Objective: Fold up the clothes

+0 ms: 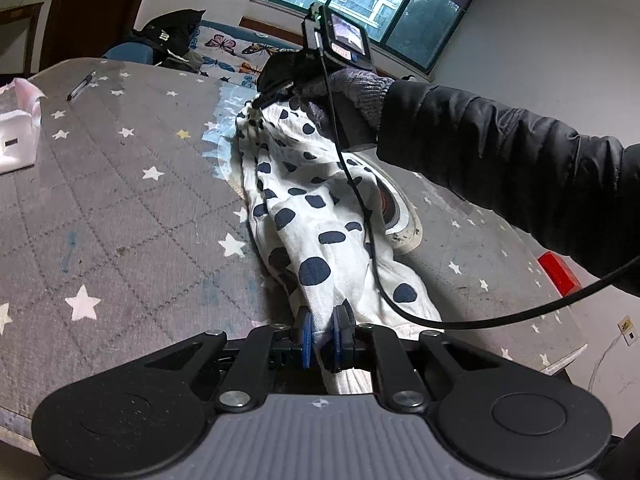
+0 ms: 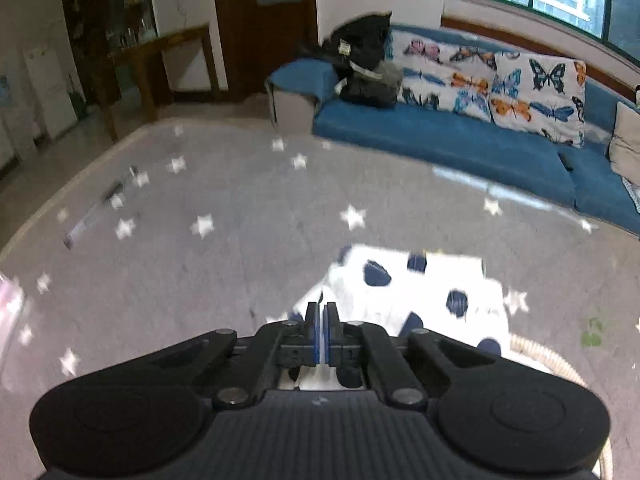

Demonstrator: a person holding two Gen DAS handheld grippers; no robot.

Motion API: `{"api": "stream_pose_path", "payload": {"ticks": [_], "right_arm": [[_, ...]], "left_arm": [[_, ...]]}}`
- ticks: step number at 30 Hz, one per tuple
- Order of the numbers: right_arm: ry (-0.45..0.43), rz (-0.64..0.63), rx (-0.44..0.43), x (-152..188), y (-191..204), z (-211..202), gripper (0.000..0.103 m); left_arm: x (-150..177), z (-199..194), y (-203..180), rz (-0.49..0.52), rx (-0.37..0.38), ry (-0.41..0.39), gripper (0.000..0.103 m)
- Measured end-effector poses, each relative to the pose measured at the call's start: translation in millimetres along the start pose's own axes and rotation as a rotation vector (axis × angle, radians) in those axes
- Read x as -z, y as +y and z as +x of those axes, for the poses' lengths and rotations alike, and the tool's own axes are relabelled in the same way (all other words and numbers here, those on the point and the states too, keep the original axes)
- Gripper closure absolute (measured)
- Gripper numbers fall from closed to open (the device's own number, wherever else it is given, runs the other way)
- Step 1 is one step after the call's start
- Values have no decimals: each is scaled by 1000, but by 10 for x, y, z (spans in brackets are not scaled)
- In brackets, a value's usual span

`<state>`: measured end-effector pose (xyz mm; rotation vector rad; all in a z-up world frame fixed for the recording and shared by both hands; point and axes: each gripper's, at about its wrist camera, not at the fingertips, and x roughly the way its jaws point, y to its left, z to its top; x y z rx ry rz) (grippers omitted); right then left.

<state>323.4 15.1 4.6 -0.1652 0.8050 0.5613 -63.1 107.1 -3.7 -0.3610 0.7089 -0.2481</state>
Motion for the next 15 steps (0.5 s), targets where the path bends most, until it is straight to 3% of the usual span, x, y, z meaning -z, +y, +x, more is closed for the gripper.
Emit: {"api": "stream_pose_path", "payload": {"ticks": [4, 10, 15], "right_arm": [[-53, 7, -45, -117, 19, -144, 102], [36, 7, -56, -68, 73, 61, 99], [2, -42, -64, -138, 21, -296, 97]], "left_arm": [[12, -43, -2, 10, 4, -5, 91], [65, 0, 43, -6, -19, 24, 90], [24, -71, 21, 31, -19, 14, 88]]}}
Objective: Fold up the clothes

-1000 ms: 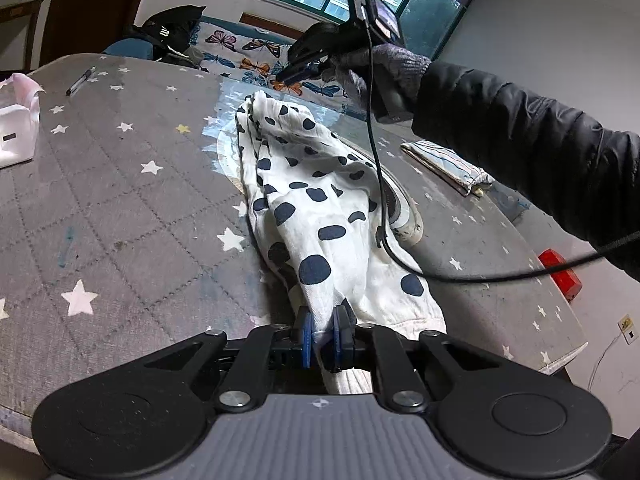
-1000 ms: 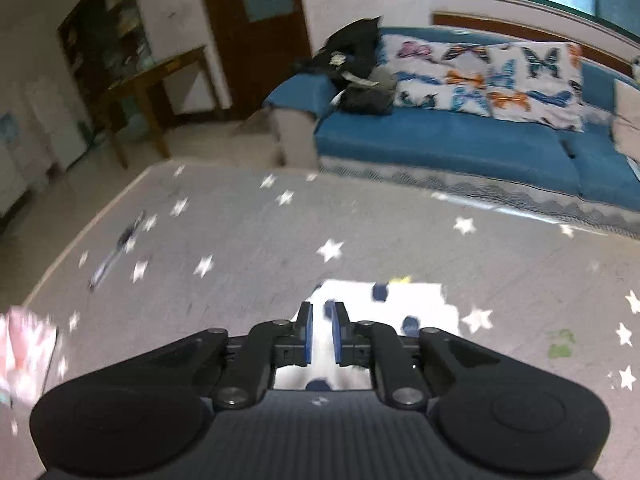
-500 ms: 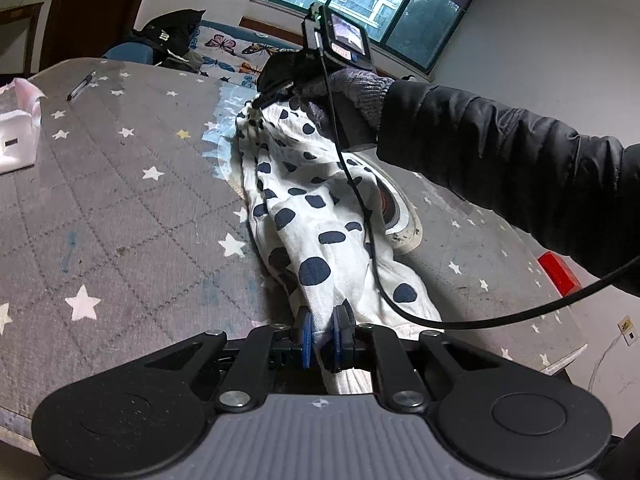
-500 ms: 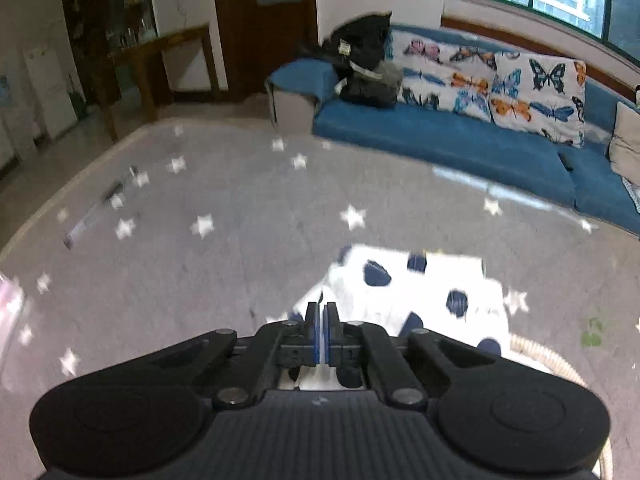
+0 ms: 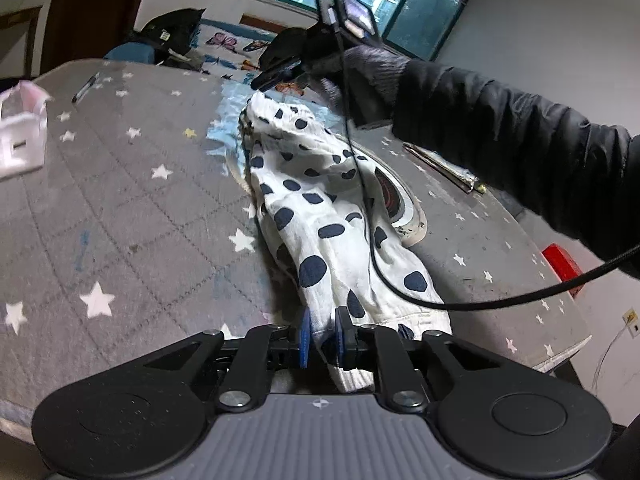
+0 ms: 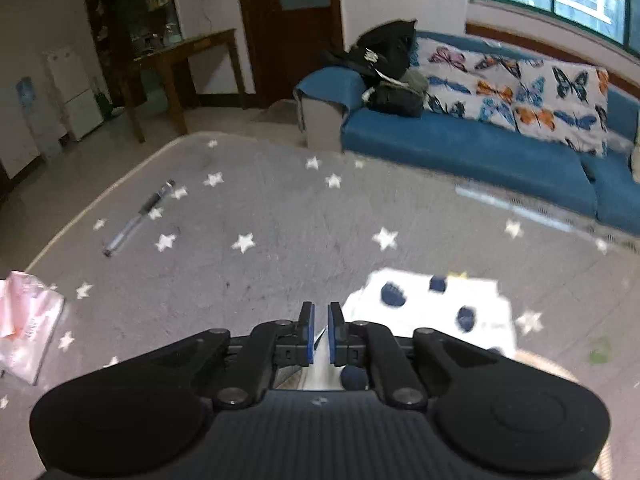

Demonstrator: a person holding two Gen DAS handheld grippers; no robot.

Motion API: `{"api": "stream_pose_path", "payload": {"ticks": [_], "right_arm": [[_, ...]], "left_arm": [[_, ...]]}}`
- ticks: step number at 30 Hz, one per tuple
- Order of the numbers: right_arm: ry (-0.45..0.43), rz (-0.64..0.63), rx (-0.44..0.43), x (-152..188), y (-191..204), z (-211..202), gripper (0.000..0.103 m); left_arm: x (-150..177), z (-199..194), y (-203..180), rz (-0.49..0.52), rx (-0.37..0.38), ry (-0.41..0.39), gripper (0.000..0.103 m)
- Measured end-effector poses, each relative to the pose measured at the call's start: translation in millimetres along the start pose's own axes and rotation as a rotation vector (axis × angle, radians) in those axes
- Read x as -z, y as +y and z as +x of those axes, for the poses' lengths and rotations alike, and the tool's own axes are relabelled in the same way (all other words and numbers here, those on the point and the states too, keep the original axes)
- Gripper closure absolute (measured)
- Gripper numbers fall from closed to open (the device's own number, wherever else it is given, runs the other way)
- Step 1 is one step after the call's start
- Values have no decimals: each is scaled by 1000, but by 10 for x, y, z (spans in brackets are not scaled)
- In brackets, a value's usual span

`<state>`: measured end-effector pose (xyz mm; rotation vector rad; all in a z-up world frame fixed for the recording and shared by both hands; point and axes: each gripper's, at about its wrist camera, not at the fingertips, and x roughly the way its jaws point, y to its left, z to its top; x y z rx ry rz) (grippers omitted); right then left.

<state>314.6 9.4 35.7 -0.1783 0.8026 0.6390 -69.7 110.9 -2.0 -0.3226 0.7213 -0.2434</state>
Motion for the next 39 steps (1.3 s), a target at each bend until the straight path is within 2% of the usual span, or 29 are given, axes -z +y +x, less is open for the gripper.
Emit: {"api": "stream_pose_path", "payload": {"ticks": [2, 4, 7, 11, 15, 18, 24, 28, 34, 39], "right_arm": [[-21, -22, 5, -59, -54, -204, 95], [-28, -49, 13, -84, -131, -405, 94], [-23, -99, 42, -13, -222, -654, 94], [10, -130, 79, 277, -386, -846, 93], [52, -57, 80, 663, -690, -952, 93], [63, 1, 75, 941, -942, -1045, 93], [97, 52, 92, 1398, -1240, -1152, 93], [104, 62, 45, 1571, -1263, -1124, 93], [103, 51, -38, 1550, -1129, -979, 93], [41, 71, -163, 1338, -983, -921, 90]], "left_arm": [[-23, -43, -13, 29, -5, -10, 86], [-50, -109, -19, 57, -21, -28, 75], [-113, -210, -5, 88, -59, -60, 67], [-272, -263, 14, 107, -108, -93, 67], [-538, -166, -22, 122, -139, -135, 69], [-757, 19, -115, 143, -134, -144, 71], [-1175, 650, -368, 185, -93, -95, 73], [-1342, 1105, -515, 195, -93, -43, 72], [-1469, 1655, -486, 170, -119, 31, 71], [-1458, 1901, -281, 131, -144, 92, 72]]}}
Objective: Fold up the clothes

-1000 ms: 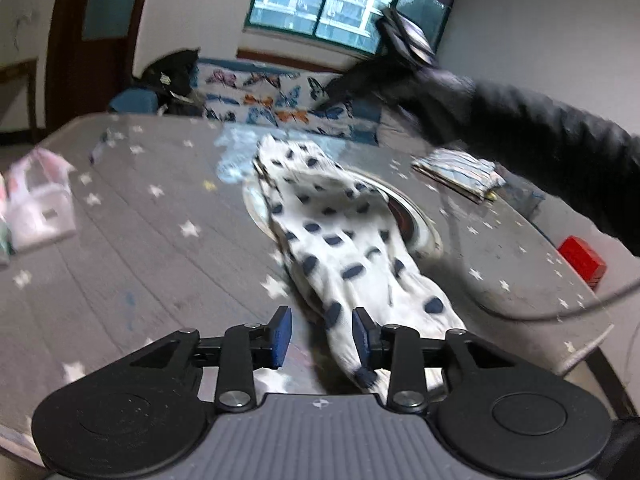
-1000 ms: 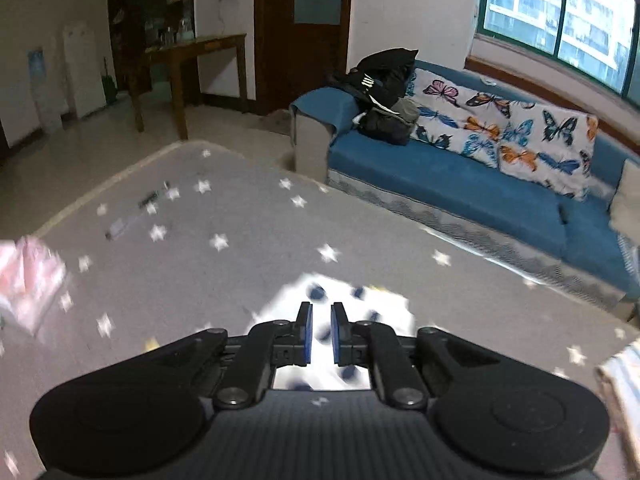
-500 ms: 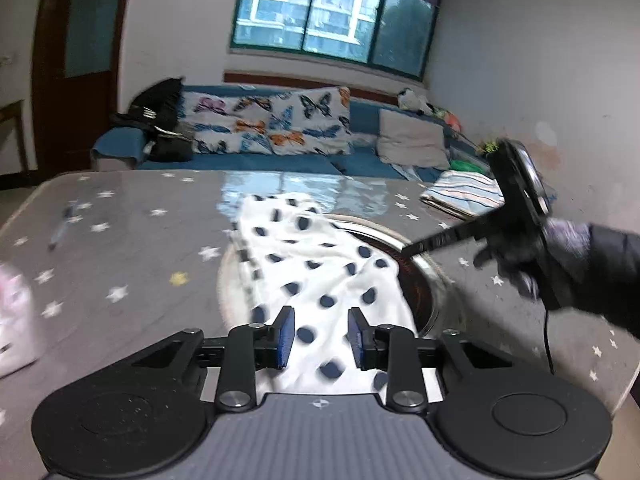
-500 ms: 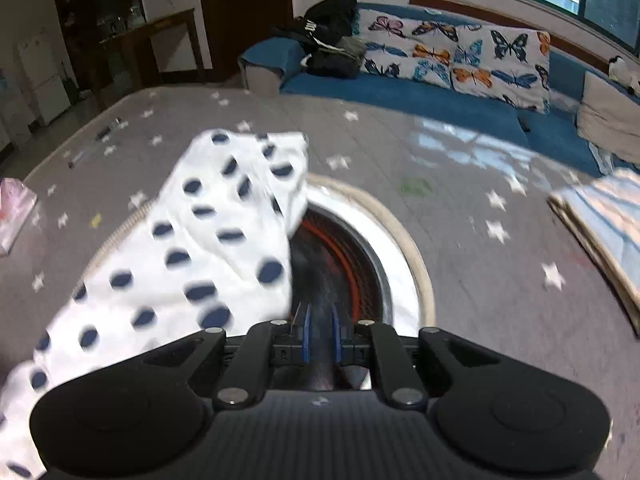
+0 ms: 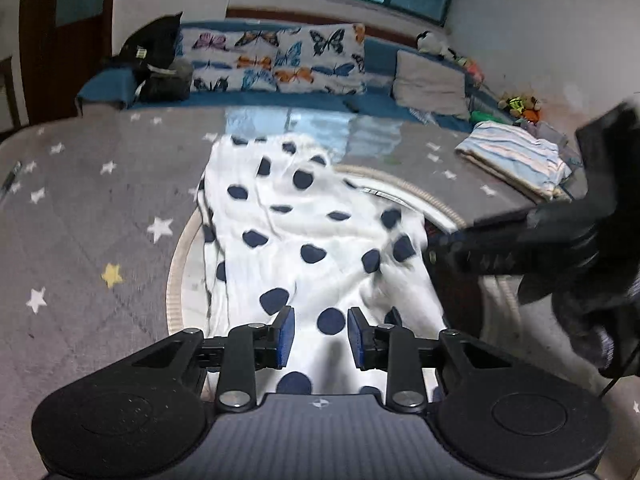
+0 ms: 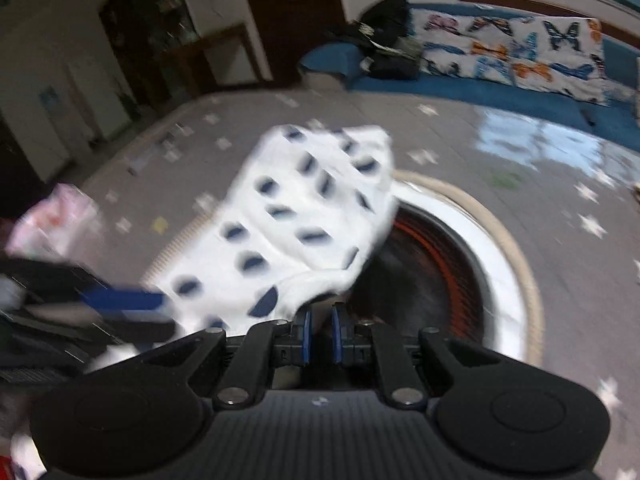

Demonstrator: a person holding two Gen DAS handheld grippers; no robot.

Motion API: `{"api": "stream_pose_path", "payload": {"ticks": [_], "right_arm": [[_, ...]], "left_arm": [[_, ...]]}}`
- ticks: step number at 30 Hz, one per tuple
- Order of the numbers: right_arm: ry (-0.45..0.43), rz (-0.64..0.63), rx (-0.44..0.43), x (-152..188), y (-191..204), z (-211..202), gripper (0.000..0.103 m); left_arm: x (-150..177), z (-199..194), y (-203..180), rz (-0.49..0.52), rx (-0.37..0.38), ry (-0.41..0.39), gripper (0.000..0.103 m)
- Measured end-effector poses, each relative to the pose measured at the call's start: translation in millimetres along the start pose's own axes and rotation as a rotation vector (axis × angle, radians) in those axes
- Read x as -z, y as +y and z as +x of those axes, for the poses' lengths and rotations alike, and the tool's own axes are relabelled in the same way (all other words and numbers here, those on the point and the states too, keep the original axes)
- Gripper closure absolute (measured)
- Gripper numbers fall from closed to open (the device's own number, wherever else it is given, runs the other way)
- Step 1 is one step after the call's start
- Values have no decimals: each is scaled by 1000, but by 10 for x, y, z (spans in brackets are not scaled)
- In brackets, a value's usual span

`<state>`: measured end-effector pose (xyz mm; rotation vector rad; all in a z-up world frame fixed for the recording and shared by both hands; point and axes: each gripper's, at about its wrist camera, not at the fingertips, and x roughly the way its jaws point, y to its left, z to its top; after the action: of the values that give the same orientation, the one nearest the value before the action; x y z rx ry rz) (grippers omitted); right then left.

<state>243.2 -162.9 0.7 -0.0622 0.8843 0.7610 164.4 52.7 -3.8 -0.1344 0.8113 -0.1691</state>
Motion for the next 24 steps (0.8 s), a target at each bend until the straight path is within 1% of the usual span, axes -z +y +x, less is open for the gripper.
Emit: {"api": "stream_pose_path", "payload": {"ticks": [1, 2, 5, 10, 16, 19, 21, 24], "right_arm": [[-10, 1, -24, -39, 25, 9, 82], [-15, -2, -45, -74, 57, 28, 77], [-14, -37, -65, -105, 163, 109, 77], [-21, -65, -64, 41, 212, 100, 77], [-45, 12, -83, 138, 46, -37, 77], [-66, 67, -121, 176, -53, -136, 77], [-73, 81, -139, 205, -87, -194, 77], [-81, 108, -151, 250, -124, -276, 77]], "left_arm": [[7, 28, 39, -9, 0, 6, 72], [11, 51, 69, -19, 0, 11, 72], [23, 112, 144, -44, -7, 22, 72], [37, 137, 193, -48, -15, 16, 72], [25, 163, 167, -34, -28, 7, 70], [25, 170, 164, -29, -30, 6, 70], [24, 175, 163, -26, -32, 5, 70], [23, 181, 160, -22, -34, 4, 70]]}}
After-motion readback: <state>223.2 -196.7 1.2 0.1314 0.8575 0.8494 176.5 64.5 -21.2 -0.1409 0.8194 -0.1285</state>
